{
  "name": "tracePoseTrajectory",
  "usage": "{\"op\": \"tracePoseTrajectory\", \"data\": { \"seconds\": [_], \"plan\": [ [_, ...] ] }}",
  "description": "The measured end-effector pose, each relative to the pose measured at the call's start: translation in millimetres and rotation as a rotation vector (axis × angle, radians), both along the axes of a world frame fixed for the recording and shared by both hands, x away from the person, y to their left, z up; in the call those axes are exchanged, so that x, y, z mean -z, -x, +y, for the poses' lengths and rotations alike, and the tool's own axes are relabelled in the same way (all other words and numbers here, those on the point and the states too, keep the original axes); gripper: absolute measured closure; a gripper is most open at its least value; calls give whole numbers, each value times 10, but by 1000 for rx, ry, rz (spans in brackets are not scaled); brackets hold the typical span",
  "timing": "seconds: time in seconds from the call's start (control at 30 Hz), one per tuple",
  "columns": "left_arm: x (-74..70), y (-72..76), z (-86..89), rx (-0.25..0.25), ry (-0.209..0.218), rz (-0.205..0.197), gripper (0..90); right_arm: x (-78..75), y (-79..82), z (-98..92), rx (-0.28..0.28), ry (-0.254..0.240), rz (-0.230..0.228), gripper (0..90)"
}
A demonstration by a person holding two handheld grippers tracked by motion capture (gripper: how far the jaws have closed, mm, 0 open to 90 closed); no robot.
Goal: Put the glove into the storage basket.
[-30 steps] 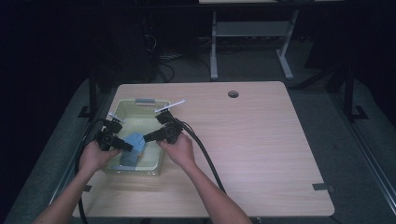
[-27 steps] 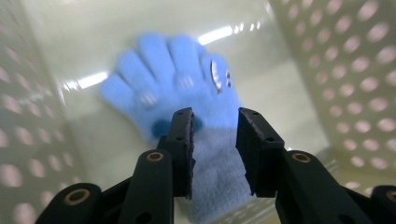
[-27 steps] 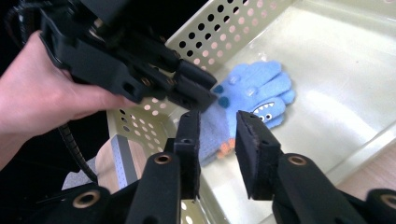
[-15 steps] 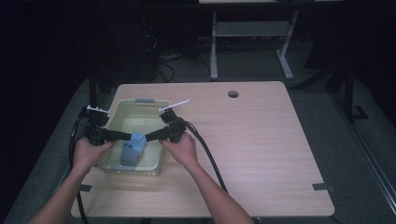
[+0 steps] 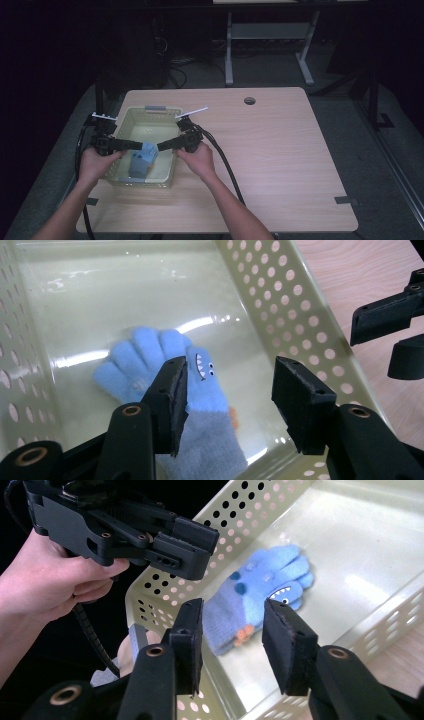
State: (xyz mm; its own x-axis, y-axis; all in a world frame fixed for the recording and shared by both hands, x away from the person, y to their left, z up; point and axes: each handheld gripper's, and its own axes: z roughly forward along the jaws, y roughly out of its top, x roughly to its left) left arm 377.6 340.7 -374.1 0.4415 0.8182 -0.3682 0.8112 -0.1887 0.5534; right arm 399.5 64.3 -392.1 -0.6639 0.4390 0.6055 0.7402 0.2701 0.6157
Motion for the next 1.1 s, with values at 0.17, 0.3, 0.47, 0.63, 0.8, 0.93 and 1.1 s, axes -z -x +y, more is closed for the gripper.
{"op": "tracePoseTrajectory", "data": {
  "seconds": [0.17,0.3,0.47,0.63,0.8,0.93,1.1],
  "plan": [
    [-56,22,3,-10,87,-27,471,-38,13,-69,17,-12,-11,574],
    [-107,35,-8,-11,122,-52,458,-57,0,-151,21,-23,-12,567],
    [-154,53,-52,-15,165,-81,445,-90,-9,-279,32,-39,-11,540],
    [-228,77,-131,-8,189,-107,445,-141,-31,-426,55,-56,-24,517],
    [-277,76,-204,14,210,-109,436,-185,-42,-545,74,-67,-21,506],
    [-305,69,-260,28,230,-115,430,-205,-52,-628,85,-65,-34,498],
    [-327,57,-334,41,234,-112,428,-240,-52,-713,94,-65,-39,467]
  ]
}}
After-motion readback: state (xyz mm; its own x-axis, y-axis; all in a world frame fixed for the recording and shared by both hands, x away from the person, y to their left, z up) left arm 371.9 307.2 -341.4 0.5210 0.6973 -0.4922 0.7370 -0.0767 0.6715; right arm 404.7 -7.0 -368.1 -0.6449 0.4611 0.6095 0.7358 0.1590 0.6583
